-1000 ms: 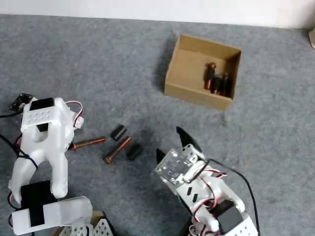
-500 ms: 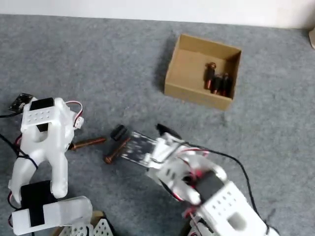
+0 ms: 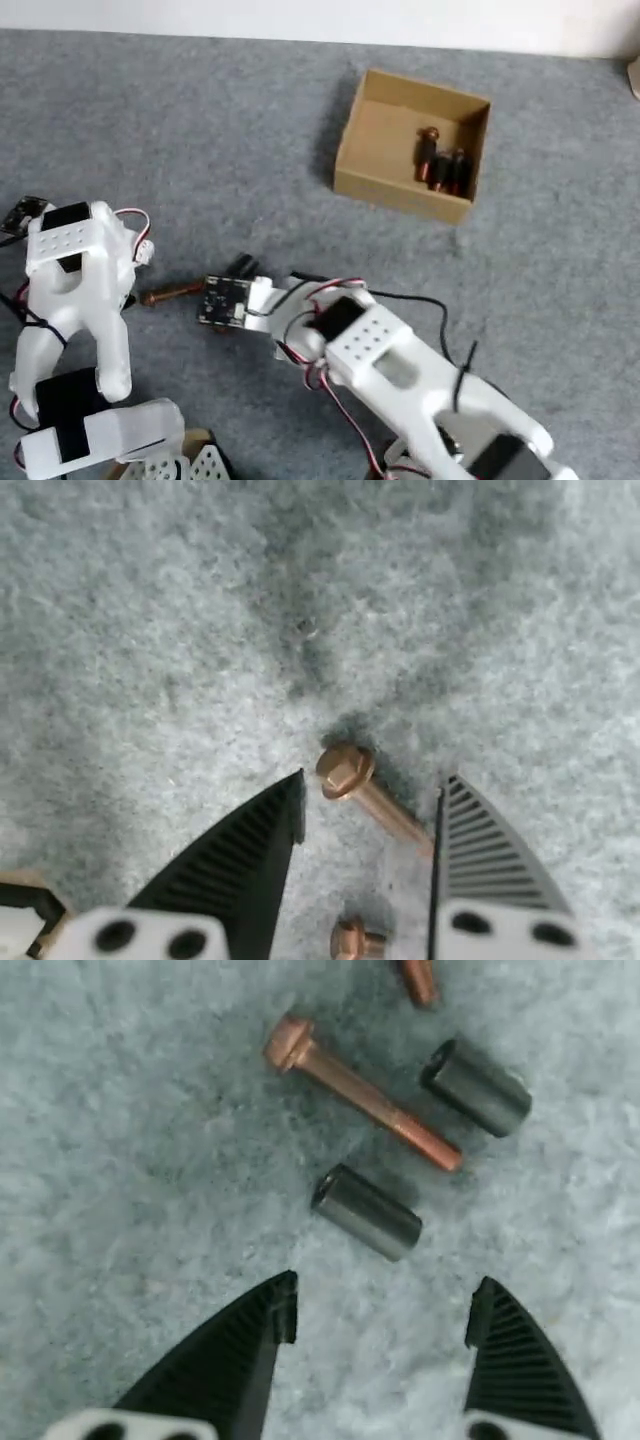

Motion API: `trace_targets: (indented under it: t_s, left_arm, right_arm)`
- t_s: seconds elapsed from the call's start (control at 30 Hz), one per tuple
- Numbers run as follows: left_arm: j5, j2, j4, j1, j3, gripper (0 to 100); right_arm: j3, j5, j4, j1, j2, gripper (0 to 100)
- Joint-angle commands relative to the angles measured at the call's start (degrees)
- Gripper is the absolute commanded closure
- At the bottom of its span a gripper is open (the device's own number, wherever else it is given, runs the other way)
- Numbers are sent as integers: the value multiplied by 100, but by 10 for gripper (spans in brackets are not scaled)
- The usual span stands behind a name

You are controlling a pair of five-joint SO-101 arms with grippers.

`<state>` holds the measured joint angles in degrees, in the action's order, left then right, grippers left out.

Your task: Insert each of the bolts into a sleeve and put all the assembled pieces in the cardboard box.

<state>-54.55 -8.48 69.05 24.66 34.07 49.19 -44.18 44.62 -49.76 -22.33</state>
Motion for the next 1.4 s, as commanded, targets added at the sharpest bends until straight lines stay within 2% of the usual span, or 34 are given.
trace_targets:
  t_s: [0.0,0.33,0.8,1.27,1.37]
  left_arm:
    - [88,-189,35,92,-22,796]
    - [88,-189,35,92,-22,796]
    - [97,-189,35,92,-13,796]
    - [97,-189,35,101,-13,796]
    - [97,-189,35,101,-13,796]
  right_arm:
    - [-602,-167,-171,-66,549,753]
    - [-1393,-246,-171,-198,2123,753]
    - [-1569,-510,-286,-198,3257,756]
    - [-1569,-475,-277,-136,3266,758]
    - [-1560,-475,-286,-145,3266,812]
